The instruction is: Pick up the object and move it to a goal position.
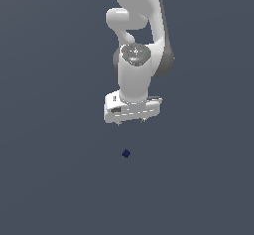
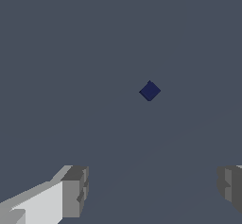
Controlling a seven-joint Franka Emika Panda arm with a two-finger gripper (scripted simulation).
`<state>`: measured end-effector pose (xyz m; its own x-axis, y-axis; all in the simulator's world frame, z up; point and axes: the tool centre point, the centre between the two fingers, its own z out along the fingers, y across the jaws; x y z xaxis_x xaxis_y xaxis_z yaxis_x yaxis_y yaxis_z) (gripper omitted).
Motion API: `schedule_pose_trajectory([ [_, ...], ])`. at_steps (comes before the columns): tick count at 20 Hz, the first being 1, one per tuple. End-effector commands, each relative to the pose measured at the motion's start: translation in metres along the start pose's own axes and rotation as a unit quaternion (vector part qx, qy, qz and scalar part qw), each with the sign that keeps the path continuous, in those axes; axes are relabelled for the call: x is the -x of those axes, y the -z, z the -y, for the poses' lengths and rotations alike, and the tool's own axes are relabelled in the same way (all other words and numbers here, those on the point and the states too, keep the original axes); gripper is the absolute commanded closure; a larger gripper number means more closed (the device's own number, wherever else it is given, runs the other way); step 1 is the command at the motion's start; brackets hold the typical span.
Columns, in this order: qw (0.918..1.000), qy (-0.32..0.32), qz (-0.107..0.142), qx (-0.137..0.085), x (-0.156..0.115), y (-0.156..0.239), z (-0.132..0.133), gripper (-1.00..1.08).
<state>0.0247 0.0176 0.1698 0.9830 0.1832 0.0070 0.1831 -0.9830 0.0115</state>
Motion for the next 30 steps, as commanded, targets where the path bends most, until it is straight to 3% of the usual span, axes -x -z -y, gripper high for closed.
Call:
schedule_pose_trajectory([
  [1,0.9996,0.027,0.001,0.001,-0.005,-0.006,-0.002,-0.92],
  [7,0.9943,0.106,0.003,0.002,-0.021,-0.025,-0.007,-0.92],
  [13,0.9824,0.187,0.004,0.002,-0.035,-0.045,-0.013,-0.92],
  [30,0.9289,0.37,0.002,-0.005,-0.064,-0.098,-0.03,-0.92],
])
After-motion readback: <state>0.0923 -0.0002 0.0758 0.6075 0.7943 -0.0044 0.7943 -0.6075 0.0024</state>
